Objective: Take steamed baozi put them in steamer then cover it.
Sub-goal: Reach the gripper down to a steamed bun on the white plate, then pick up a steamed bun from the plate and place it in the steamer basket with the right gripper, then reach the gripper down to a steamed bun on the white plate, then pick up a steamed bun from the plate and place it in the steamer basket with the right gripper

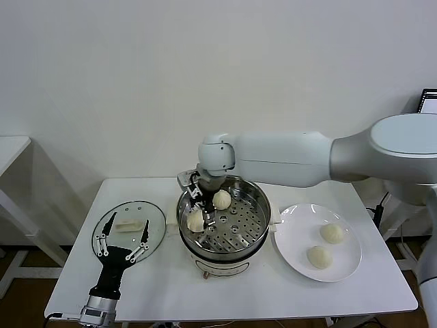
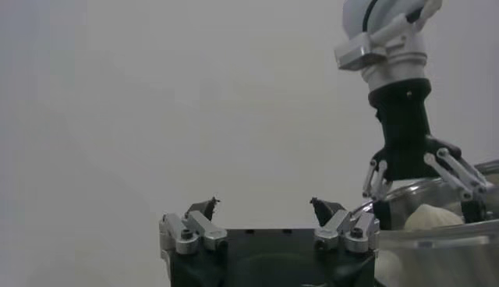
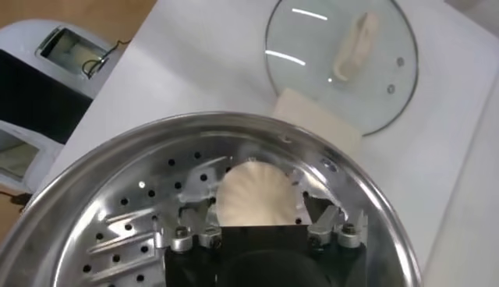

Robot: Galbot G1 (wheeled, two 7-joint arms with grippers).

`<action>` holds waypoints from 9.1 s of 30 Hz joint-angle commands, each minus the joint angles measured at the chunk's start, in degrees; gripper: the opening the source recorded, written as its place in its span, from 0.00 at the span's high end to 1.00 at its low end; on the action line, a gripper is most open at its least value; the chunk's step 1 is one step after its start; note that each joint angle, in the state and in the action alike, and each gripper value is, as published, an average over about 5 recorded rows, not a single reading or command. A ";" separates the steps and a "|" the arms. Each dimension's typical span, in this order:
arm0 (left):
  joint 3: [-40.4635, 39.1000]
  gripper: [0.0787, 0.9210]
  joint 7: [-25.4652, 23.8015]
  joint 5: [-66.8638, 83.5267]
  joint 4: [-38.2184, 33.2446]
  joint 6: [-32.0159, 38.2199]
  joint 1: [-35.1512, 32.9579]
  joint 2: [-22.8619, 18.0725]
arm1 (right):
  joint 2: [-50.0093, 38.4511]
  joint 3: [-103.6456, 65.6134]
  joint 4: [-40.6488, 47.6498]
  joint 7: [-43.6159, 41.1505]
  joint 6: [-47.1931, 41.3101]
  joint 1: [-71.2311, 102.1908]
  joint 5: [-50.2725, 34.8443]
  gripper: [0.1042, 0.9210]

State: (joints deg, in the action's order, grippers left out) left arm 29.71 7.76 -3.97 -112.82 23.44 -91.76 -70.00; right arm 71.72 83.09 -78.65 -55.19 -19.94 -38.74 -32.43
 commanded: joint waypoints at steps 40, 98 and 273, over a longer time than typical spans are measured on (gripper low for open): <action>0.66 0.12 -0.06 -1.40 -0.26 0.31 -1.09 -0.28 | -38.79 -14.85 2.41 -9.83 15.15 28.06 26.74 0.12; -0.25 0.12 0.23 -1.63 -0.46 0.77 -1.20 -0.76 | -16.35 -10.43 -14.05 -11.67 51.11 -3.44 31.91 0.32; 1.03 0.12 0.83 0.64 -0.74 -0.09 -0.01 -0.35 | -5.74 4.34 7.06 -10.68 7.78 1.67 6.47 0.32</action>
State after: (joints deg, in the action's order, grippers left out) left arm 30.61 8.67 -3.84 -113.60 23.33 -91.77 -70.38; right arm 63.63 86.54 -73.51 -67.02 -11.65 -39.63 -27.71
